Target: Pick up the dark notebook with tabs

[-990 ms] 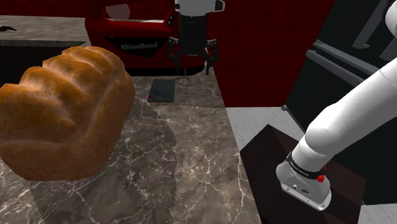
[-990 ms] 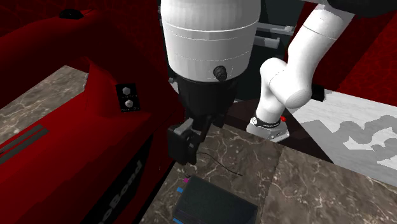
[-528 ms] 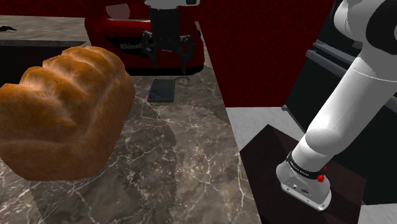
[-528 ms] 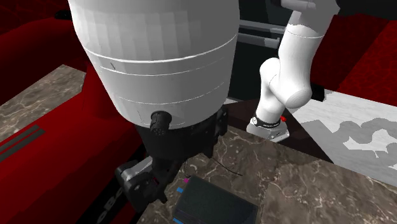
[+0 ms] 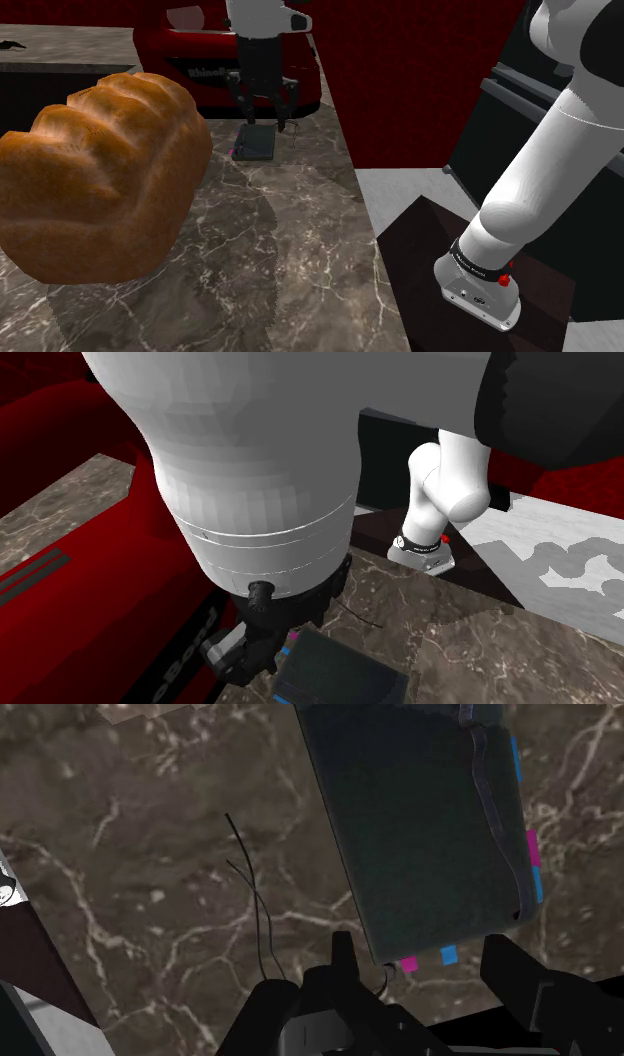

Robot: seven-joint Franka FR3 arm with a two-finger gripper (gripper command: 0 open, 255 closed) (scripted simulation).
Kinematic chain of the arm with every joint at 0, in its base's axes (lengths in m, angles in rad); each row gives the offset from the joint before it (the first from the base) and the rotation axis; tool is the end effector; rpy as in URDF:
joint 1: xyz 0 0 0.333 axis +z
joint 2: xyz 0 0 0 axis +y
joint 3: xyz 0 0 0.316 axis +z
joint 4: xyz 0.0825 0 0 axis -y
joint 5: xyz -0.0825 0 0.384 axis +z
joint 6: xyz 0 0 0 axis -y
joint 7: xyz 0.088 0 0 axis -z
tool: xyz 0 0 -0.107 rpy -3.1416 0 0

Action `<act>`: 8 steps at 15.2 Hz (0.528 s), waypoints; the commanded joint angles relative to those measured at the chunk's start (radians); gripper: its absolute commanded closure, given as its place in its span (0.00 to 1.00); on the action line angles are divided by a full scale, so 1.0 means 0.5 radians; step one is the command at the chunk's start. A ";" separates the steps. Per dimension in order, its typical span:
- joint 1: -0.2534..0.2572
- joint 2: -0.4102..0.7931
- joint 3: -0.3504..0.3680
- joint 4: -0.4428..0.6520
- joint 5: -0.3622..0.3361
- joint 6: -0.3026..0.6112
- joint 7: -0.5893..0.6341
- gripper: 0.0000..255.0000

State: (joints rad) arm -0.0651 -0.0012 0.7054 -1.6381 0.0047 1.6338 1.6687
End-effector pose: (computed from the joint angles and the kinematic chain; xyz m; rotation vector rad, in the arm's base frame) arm 0.4474 0.3342 0.5986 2.7338 -1.5448 -0.0078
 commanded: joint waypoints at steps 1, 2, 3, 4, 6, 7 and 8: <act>-0.007 -0.001 -0.008 -0.013 0.001 0.003 -0.003 1.00; -0.009 -0.008 -0.010 -0.020 0.005 0.004 -0.007 1.00; -0.007 -0.010 -0.008 -0.024 0.007 0.007 -0.004 1.00; -0.008 -0.008 -0.009 -0.017 0.006 0.001 -0.006 1.00; -0.007 -0.007 -0.007 -0.016 0.006 0.001 -0.003 1.00; -0.006 -0.005 -0.007 -0.014 0.004 0.000 -0.001 1.00; -0.006 -0.006 -0.007 -0.014 0.004 0.000 -0.002 1.00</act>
State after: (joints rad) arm -0.0668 -0.0052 0.7036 -1.6425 0.0075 1.6356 1.6679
